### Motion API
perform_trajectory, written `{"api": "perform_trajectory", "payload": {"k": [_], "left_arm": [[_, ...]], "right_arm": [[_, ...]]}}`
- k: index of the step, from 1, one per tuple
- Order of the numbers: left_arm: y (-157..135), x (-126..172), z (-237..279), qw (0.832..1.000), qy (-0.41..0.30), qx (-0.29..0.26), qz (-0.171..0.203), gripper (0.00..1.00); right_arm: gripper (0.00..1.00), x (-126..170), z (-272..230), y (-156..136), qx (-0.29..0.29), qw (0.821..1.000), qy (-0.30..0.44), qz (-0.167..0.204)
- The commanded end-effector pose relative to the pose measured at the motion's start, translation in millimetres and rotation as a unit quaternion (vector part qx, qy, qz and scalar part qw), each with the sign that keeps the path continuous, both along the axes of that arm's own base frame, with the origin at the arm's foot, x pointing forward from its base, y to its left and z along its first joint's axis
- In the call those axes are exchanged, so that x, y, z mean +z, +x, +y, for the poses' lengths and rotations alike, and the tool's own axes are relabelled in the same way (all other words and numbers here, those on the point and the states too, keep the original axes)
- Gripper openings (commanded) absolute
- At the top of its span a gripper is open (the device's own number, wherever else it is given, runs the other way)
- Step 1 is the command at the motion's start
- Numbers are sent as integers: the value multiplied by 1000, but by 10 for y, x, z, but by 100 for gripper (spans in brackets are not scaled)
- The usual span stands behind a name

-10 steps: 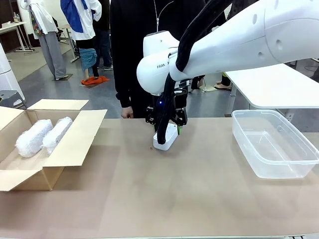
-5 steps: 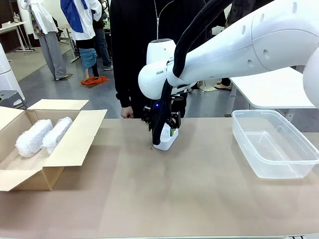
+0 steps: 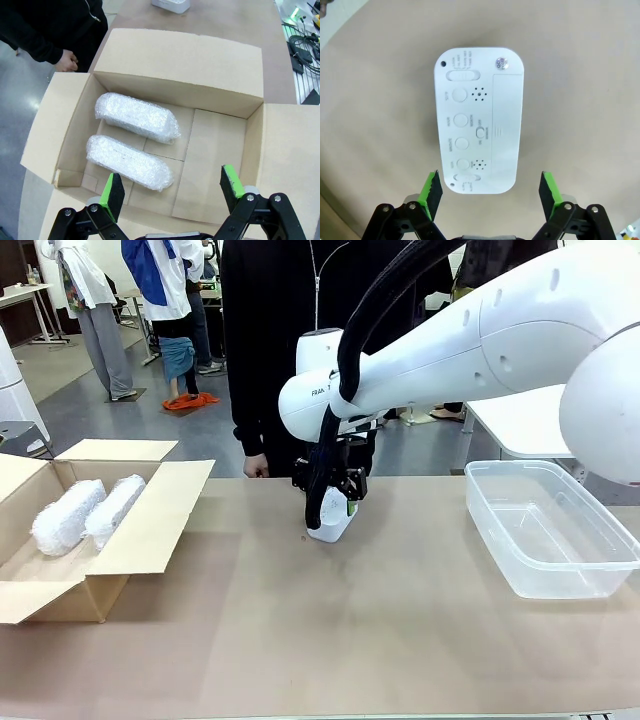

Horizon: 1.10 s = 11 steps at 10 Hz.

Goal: Separate and place wrapped and unwrapped clocks.
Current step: Pick up the Digital clock indicated by the person.

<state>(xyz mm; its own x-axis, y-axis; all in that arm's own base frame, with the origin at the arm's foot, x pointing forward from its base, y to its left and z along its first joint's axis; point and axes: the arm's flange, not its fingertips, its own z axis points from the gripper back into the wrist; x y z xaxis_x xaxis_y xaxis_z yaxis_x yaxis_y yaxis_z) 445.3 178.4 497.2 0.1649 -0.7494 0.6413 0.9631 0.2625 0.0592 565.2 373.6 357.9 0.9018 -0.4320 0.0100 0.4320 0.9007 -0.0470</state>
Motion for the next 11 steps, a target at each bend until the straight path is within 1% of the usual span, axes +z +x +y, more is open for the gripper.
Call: {"api": "perform_trajectory", "payload": {"k": [1,5,11], "left_arm": [[-5,9,4,1000,-5,-2,-3,100],[-5,9,4,1000,-5,-2,-3,100],[-5,9,4,1000,-5,-2,-3,100]], "right_arm": [[100,-40,83,111,-17,1000,-21,0],[100,-130,75,239,-30,999,-11,4],[100,-353,49,312,-36,999,-21,26]]}}
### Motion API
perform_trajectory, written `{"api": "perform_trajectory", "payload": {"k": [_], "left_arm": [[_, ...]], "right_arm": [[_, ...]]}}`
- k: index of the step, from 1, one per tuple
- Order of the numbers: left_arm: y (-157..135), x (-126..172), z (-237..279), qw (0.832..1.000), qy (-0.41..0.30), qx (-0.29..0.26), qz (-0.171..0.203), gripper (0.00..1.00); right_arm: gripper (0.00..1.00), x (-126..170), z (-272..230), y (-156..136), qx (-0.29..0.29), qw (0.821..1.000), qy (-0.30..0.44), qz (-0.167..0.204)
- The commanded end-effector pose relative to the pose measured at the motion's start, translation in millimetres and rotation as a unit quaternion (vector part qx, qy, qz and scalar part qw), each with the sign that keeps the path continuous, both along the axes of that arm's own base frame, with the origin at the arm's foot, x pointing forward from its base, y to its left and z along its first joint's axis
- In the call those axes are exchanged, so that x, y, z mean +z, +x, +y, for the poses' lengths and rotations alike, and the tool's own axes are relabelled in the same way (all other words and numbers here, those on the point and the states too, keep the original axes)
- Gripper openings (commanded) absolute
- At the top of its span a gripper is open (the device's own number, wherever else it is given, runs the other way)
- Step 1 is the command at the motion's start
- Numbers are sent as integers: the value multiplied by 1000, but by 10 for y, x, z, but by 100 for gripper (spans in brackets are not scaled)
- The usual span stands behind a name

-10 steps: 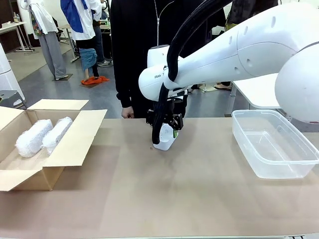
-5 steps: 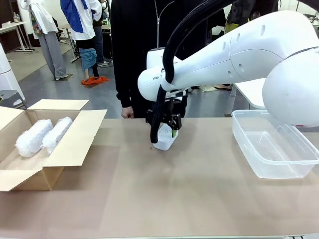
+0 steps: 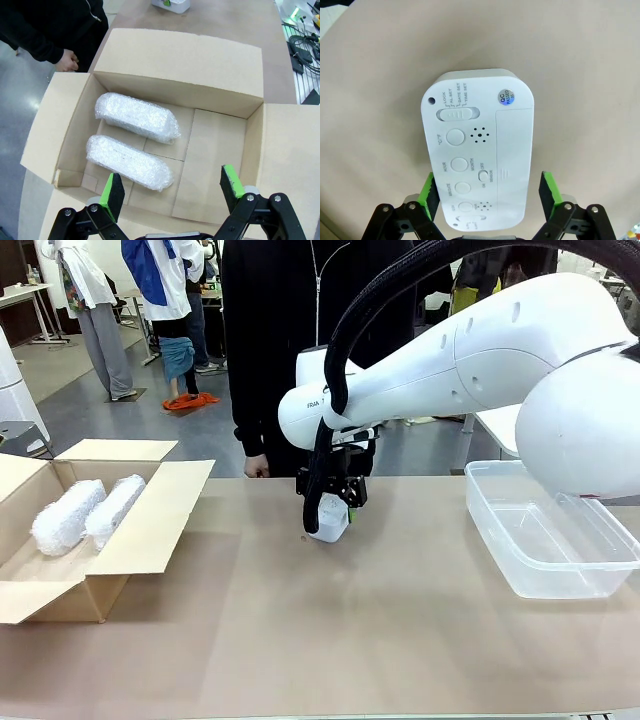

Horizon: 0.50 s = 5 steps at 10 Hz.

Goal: Separate and place wrapped and unwrapped clocks.
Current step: Pick up the Digital clock indicated by the person.

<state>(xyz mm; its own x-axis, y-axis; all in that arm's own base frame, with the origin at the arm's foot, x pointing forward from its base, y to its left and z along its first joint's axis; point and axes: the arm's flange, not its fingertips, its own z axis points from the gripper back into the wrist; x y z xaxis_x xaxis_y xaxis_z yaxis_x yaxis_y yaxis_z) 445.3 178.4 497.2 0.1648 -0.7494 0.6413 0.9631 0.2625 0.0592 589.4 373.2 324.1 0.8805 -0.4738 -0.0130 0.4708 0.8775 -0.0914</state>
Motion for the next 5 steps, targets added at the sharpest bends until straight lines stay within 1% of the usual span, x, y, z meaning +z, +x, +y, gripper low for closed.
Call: {"api": "perform_trajectory", "payload": {"k": [1,5], "left_arm": [[-6,9,5,1000,-5,-2,-3,100],[-6,9,5,1000,-5,-2,-3,100]], "right_arm": [[100,-59,67,82,-14,1000,-6,10],[100,-92,64,118,-14,1000,-1,12]]}}
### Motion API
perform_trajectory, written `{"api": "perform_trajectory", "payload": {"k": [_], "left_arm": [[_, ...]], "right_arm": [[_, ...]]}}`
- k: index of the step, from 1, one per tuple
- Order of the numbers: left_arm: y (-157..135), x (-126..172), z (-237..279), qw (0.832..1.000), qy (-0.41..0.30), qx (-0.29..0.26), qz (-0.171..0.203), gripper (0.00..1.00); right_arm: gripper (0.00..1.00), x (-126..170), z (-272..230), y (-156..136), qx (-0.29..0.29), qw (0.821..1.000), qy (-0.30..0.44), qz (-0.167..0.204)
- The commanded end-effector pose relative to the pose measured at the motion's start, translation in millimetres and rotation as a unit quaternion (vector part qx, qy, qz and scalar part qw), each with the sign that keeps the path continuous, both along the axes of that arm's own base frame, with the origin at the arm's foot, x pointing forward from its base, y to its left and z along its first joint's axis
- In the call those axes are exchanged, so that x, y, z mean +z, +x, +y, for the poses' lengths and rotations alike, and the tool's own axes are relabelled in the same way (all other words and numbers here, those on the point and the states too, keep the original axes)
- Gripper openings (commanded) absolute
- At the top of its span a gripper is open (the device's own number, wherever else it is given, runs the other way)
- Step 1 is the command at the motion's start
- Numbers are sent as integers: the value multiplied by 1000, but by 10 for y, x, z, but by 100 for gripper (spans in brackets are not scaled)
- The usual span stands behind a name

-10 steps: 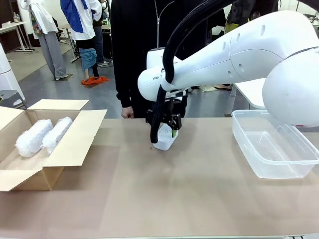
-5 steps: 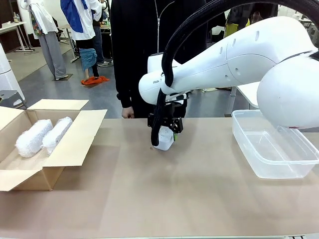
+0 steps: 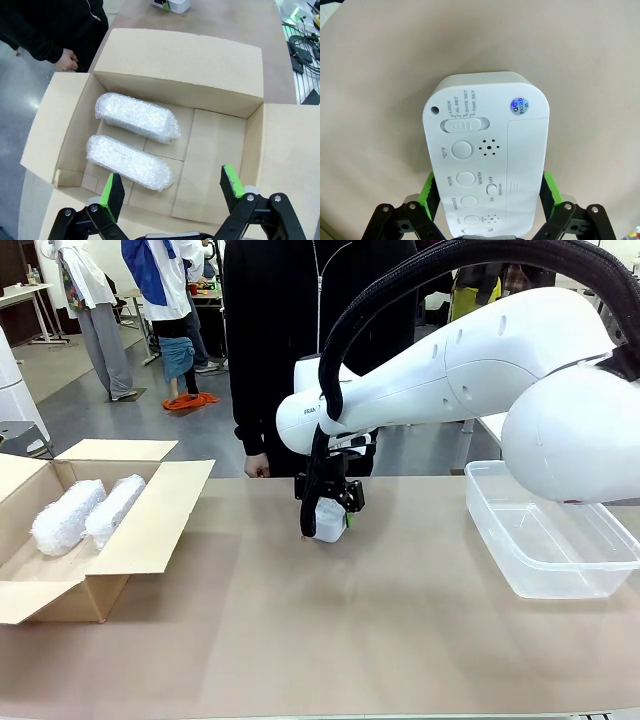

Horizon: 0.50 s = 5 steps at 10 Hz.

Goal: Separate and place wrapped and unwrapped clocks.
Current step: Pick up the Digital clock indicated by the person.

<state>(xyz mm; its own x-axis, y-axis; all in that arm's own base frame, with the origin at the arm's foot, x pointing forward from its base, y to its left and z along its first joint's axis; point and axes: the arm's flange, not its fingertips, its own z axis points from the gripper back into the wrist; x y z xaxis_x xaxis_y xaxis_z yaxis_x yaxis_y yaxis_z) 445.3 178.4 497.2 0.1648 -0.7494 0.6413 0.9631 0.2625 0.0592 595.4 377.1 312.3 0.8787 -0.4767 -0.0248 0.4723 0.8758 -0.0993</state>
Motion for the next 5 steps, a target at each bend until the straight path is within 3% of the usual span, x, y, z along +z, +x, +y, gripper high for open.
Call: {"api": "perform_trajectory", "payload": {"k": [1,5], "left_arm": [[-6,9,5,1000,-5,-2,-3,100],[-6,9,5,1000,-5,-2,-3,100]], "right_arm": [[100,-5,-2,-11,1,1000,-1,0],[100,-5,-2,-11,1,1000,-1,0]]}}
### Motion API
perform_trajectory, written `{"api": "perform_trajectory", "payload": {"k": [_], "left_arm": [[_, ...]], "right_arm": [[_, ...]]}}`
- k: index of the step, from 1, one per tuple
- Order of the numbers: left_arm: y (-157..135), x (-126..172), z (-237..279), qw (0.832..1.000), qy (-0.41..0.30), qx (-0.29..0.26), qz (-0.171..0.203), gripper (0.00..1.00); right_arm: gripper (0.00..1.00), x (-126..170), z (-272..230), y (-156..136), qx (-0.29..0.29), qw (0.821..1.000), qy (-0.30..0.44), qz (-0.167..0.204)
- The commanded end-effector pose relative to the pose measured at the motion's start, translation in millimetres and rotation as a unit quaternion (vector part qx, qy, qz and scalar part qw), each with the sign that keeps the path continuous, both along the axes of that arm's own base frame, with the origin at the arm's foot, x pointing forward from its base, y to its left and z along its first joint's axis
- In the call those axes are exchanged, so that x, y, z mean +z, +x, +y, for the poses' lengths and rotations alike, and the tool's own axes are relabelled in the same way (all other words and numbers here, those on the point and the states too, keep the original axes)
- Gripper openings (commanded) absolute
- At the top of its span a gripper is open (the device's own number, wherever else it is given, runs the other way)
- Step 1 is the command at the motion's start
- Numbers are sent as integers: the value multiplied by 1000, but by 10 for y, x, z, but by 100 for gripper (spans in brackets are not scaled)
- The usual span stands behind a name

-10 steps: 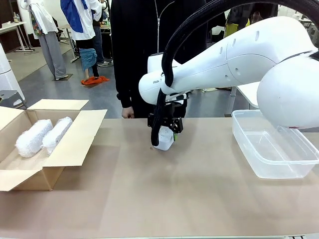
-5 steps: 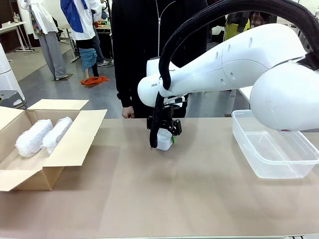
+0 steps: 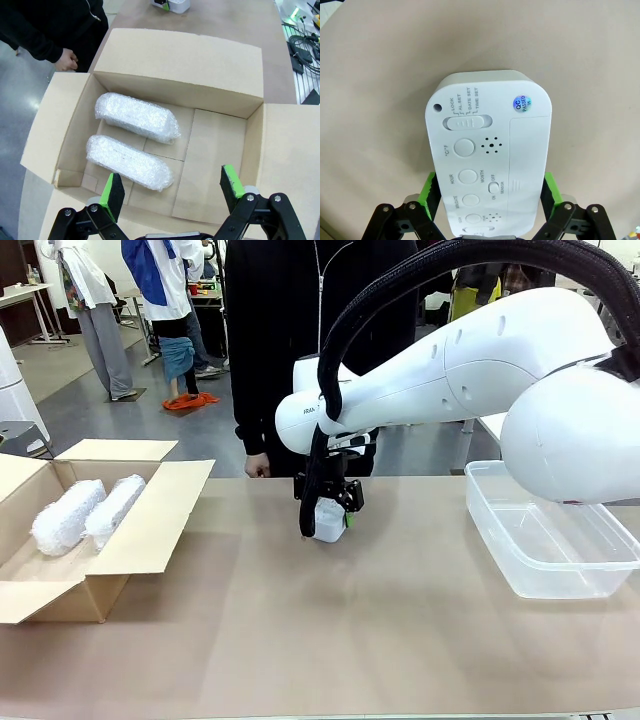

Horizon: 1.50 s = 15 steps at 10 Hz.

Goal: Separate and place wrapped and unwrapped clocks.
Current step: Pick up the Digital clock indicated by the person.

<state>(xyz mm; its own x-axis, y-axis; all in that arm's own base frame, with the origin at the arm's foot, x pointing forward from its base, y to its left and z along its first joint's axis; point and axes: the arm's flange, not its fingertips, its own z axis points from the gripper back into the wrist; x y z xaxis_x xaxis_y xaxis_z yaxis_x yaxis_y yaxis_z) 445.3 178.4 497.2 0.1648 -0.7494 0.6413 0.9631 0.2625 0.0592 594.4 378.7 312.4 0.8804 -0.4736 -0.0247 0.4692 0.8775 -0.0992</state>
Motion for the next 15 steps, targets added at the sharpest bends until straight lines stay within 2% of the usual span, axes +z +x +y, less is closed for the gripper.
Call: {"api": "perform_trajectory", "payload": {"k": [1,2,3,9,12,14,15], "left_arm": [[-6,9,5,1000,-5,-2,-3,100],[-6,9,5,1000,-5,-2,-3,100],[-6,9,5,1000,-5,-2,-3,100],[-6,9,5,1000,-5,-2,-3,100],[-6,9,5,1000,-5,-2,-3,100],[-6,9,5,1000,-5,-2,-3,100],[-6,9,5,1000,-5,-2,-3,100]], "right_arm": [[100,0,-2,1,0,1000,0,0],[100,119,33,-36,22,1000,-4,-14],[92,168,54,-53,29,999,-7,-21],[33,225,47,-50,33,999,-18,-15],[1,453,-76,-43,49,998,-28,-12],[0,639,-156,-43,76,997,-26,-7],[58,738,-195,-47,97,995,-22,-2]]}}
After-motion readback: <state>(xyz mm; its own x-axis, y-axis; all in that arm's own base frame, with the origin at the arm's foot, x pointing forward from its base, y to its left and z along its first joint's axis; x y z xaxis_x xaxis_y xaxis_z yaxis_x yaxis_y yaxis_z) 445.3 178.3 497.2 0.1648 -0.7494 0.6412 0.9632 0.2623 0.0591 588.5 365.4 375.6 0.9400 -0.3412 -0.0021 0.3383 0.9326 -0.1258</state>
